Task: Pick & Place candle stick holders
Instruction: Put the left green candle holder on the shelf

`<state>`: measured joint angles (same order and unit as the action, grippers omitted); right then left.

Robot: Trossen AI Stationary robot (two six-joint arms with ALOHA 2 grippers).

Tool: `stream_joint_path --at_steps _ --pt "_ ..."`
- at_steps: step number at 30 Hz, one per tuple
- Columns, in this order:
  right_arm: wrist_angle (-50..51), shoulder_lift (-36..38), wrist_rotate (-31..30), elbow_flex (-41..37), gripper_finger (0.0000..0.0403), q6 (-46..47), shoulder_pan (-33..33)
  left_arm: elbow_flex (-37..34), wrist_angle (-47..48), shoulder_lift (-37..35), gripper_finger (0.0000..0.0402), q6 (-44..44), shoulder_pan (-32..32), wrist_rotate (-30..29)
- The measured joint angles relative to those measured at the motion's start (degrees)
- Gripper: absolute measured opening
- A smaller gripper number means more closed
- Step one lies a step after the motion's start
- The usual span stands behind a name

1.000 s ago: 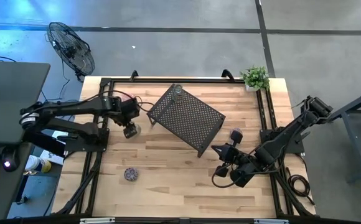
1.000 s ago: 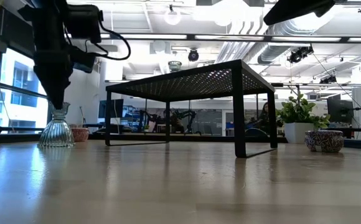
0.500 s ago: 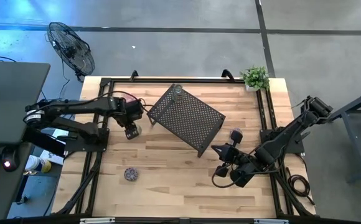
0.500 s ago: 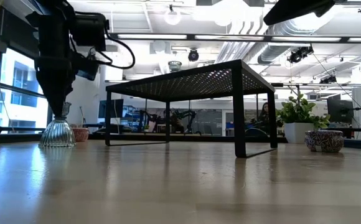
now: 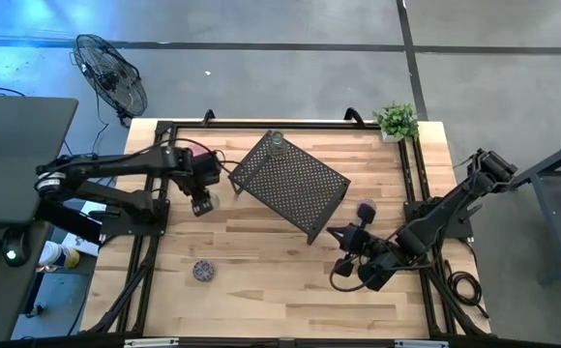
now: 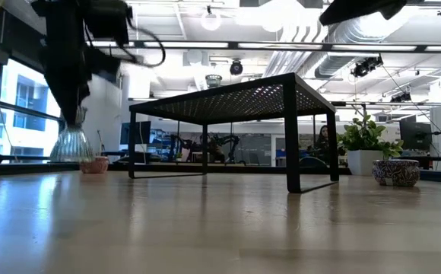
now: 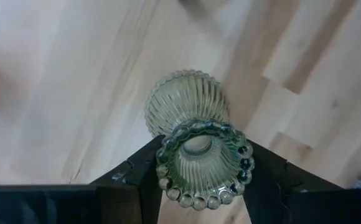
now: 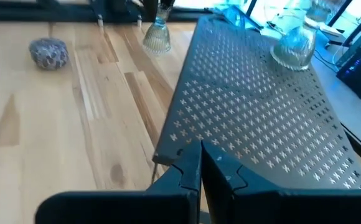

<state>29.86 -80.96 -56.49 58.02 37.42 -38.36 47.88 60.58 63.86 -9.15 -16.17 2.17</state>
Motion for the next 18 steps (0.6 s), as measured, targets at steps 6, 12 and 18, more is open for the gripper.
stream_joint_path --at_steps 6,12,18 --pt "-15.6 -1.3 6.9 0.0 0.0 -8.5 6.1 9.0 6.2 -2.6 0.0162 -0.7 6.1 1.2" --pt "-44.4 -10.1 24.2 0.0 0.0001 -22.3 16.8 15.1 4.7 -1.8 0.0162 -2.3 13.6 0.7" --pt "-60.6 -19.6 39.8 1.0 0.0045 -24.2 25.7 16.0 3.3 -1.0 0.0162 -3.3 17.1 0.3"
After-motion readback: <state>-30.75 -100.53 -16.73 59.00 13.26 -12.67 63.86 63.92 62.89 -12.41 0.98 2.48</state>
